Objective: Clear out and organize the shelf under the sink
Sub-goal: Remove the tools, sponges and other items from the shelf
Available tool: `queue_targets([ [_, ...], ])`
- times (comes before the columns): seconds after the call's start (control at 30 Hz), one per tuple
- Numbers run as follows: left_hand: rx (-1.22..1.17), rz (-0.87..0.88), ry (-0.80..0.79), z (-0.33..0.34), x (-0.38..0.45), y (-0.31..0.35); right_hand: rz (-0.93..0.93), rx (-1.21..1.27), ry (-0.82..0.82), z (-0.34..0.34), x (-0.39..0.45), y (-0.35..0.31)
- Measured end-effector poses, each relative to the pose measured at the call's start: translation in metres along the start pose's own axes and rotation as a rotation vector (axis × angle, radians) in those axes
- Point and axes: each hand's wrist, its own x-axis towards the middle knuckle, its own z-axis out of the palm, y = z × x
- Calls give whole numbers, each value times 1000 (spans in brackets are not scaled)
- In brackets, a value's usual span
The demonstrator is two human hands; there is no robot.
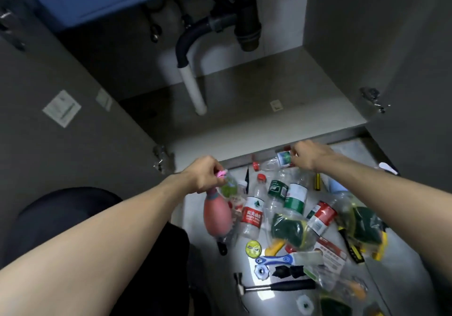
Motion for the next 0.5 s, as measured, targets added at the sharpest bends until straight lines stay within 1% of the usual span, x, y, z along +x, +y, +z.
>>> queue_targets([
  [0.07, 46, -94, -25, -1, -6, -20, -68, -67, -26, 5, 1, -12],
  [0.13, 117, -170, -7, 0, -6, -33, -105, -96, -67, 14, 0, -18],
  [0.27, 121, -358, 172, 19, 6, -52, -127, -103, -164, 40, -6, -16],
  [0.37, -1, -516, 333, 35, 13, -67, -128, -108, -241, 61, -15, -10],
  [0.43, -108, -552, 430, 47, 18, -78, -134, -123, -293, 73, -22, -5],
  [0.5, -223, -566, 494, 57, 25, -85, -150, -154, -345, 88, -29, 0],
])
